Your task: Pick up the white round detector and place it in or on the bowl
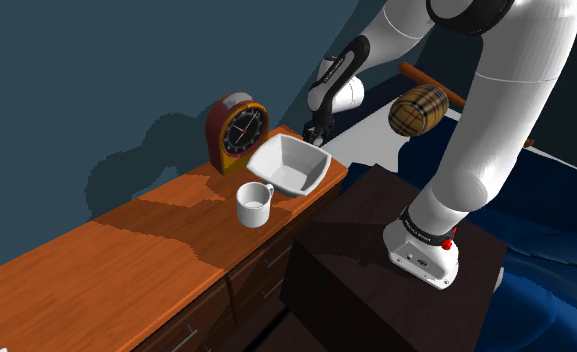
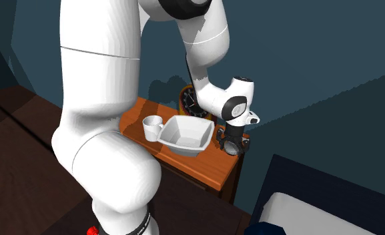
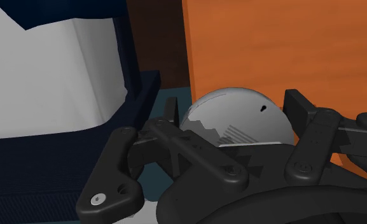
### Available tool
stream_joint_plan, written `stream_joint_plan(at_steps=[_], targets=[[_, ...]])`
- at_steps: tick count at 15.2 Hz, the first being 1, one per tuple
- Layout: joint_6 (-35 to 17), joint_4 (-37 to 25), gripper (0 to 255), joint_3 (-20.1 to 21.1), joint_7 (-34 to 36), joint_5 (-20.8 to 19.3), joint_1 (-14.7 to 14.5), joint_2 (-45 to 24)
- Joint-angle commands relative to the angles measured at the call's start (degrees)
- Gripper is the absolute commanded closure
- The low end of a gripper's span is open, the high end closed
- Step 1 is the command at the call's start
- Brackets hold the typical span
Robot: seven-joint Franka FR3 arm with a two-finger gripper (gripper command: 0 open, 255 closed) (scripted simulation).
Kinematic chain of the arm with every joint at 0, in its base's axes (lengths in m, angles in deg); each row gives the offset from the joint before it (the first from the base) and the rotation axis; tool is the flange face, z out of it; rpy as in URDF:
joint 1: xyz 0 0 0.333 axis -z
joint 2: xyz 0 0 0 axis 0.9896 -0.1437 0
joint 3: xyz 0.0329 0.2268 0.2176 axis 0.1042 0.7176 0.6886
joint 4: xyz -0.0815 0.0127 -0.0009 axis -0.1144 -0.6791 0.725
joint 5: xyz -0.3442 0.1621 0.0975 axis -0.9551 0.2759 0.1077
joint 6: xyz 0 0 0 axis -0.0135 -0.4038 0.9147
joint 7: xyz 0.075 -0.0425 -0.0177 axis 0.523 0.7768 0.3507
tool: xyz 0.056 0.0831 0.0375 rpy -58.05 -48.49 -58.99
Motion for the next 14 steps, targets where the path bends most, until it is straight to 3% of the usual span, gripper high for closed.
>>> stream_joint_plan(at_steps=[1,5,14], targets=[[0.00,-0.01,255,0.00,0.00,0.00,0.00,0.00],[-0.01,-0.01,255,0.00,0.00,0.00,0.00,-0.01],[6.56,0.34,255,-1.44,2.04,-2.89,-0.94,7.05]])
